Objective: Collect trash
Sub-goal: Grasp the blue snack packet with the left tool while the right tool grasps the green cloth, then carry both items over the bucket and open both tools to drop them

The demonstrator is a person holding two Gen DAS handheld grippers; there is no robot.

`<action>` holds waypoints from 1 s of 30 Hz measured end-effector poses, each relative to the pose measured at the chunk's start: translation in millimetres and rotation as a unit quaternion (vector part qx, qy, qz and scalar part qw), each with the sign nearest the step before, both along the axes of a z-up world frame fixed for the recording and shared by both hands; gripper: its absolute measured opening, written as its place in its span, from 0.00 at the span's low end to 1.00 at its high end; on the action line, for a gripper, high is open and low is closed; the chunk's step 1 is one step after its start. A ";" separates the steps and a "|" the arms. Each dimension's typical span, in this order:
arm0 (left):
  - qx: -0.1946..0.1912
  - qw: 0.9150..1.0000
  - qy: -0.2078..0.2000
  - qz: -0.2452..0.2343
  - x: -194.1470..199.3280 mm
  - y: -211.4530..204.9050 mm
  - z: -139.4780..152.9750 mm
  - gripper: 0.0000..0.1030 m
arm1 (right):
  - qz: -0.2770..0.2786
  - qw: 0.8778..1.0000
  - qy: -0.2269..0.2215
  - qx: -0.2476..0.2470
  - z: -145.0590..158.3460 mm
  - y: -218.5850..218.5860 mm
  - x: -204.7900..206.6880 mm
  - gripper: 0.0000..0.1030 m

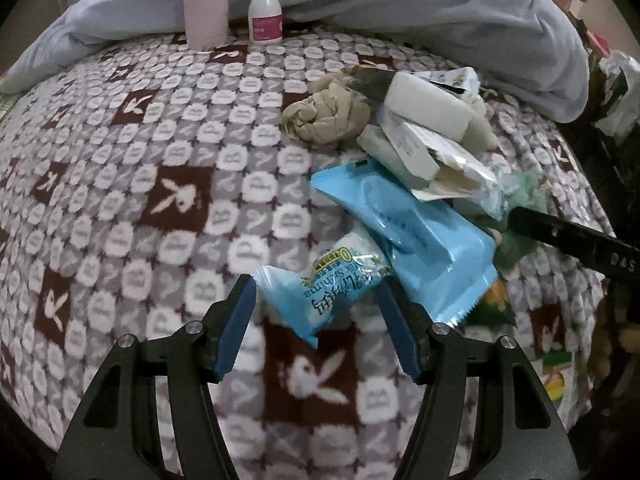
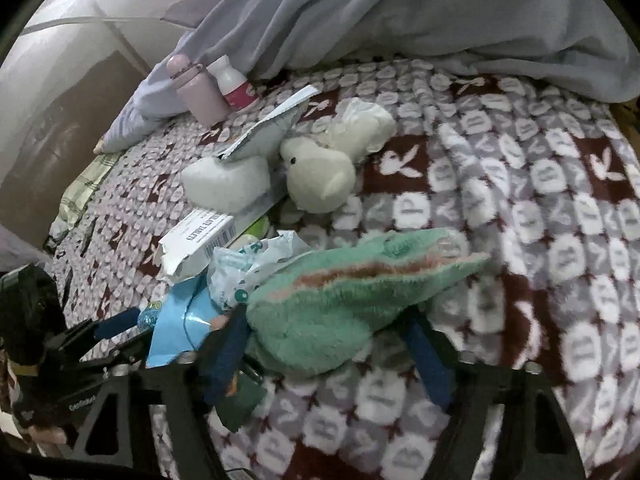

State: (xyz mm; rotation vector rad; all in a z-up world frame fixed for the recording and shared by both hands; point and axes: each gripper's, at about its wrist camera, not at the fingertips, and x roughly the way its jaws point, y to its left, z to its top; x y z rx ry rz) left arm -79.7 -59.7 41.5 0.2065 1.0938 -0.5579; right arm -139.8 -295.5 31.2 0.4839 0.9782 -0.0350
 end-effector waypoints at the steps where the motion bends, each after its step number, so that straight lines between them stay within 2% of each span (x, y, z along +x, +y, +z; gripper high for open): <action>1: -0.003 1.000 0.005 -0.001 2.1 -0.5 -2.4 0.56 | 0.003 1.000 -0.006 -0.001 0.9 1.5 -0.2 0.58; 3: -0.008 1.000 0.018 -0.003 3.2 -0.2 -5.4 0.41 | 0.011 1.000 -0.011 -0.008 4.6 4.8 -1.9 0.50; 5: -0.007 1.000 0.021 -0.003 1.3 0.4 -6.5 0.37 | 0.021 0.999 -0.017 -0.021 11.5 7.4 -5.1 0.44; 7: -0.011 1.000 0.026 -0.001 -2.8 3.3 -4.4 0.29 | 0.022 0.999 -0.023 -0.032 17.9 6.3 -10.5 0.41; 10: -0.020 0.999 0.028 0.005 -10.2 9.7 4.6 0.28 | 0.018 0.998 -0.037 -0.039 30.2 -0.9 -26.1 0.41; 19: -0.045 0.999 -0.018 0.011 -39.0 13.1 56.3 0.28 | 0.010 0.998 -0.055 -0.039 58.4 -22.0 -72.7 0.41; 25: -0.065 0.997 -0.033 -0.005 -59.0 -4.9 81.8 0.28 | 0.007 0.997 -0.061 -0.047 66.2 -25.7 -95.4 0.41; 30: -0.068 0.997 -0.041 -0.023 -73.4 -30.5 91.0 0.28 | 0.003 0.996 -0.068 -0.053 72.7 -30.6 -112.3 0.41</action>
